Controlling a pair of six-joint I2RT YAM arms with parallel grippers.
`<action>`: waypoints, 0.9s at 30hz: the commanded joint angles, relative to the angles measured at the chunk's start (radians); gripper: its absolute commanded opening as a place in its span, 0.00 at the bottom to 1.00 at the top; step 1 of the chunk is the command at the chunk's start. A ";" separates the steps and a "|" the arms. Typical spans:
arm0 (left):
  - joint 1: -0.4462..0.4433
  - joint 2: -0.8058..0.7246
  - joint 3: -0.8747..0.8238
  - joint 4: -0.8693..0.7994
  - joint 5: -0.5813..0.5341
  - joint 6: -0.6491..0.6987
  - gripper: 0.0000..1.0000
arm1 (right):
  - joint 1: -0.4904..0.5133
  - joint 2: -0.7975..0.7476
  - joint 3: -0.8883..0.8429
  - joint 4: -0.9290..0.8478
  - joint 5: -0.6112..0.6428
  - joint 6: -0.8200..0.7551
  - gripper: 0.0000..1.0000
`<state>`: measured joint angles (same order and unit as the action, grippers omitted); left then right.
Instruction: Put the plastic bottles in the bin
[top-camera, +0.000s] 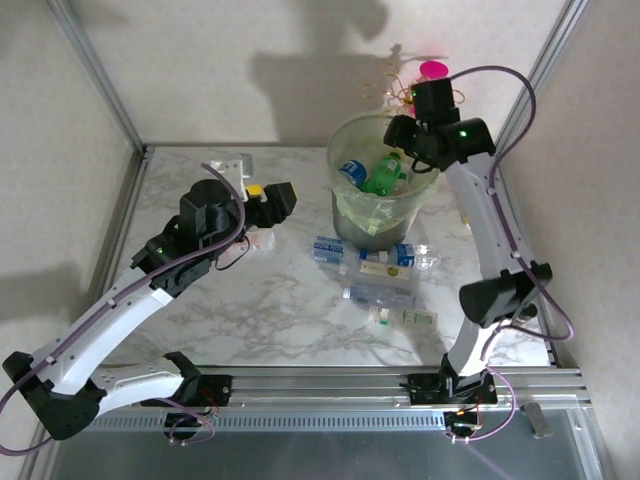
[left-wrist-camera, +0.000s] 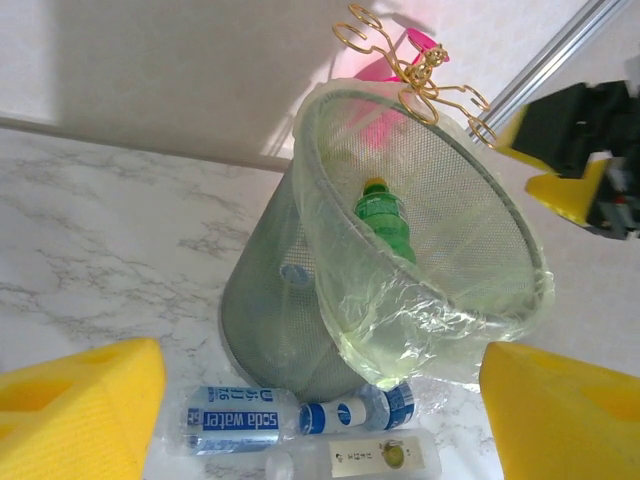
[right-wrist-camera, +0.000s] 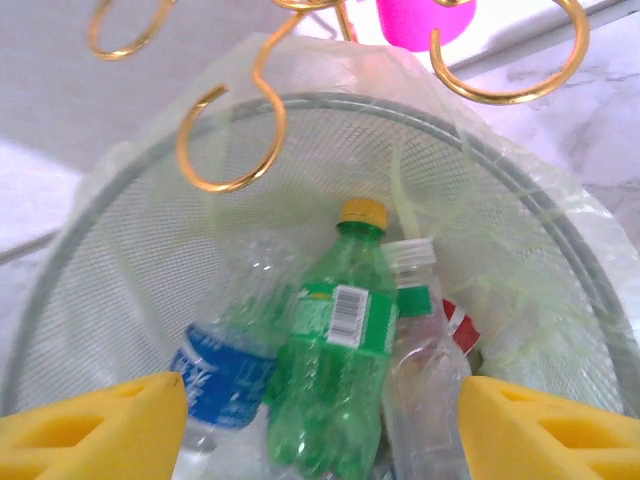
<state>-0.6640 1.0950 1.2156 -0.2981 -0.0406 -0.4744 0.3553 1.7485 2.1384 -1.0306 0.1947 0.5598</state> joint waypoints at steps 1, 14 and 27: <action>0.006 0.023 0.027 0.049 0.035 -0.004 0.81 | 0.010 -0.149 -0.110 0.113 -0.099 -0.052 0.69; 0.020 0.083 -0.007 0.134 0.015 -0.090 0.81 | 0.009 -0.669 -0.632 0.137 -0.189 0.051 0.62; 0.026 0.058 -0.058 0.107 -0.017 -0.139 0.81 | 0.010 -0.807 -1.050 -0.094 -0.353 0.181 0.64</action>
<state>-0.6460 1.1797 1.1759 -0.1978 -0.0273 -0.5915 0.3607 0.9249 1.1561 -1.0443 -0.0834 0.7036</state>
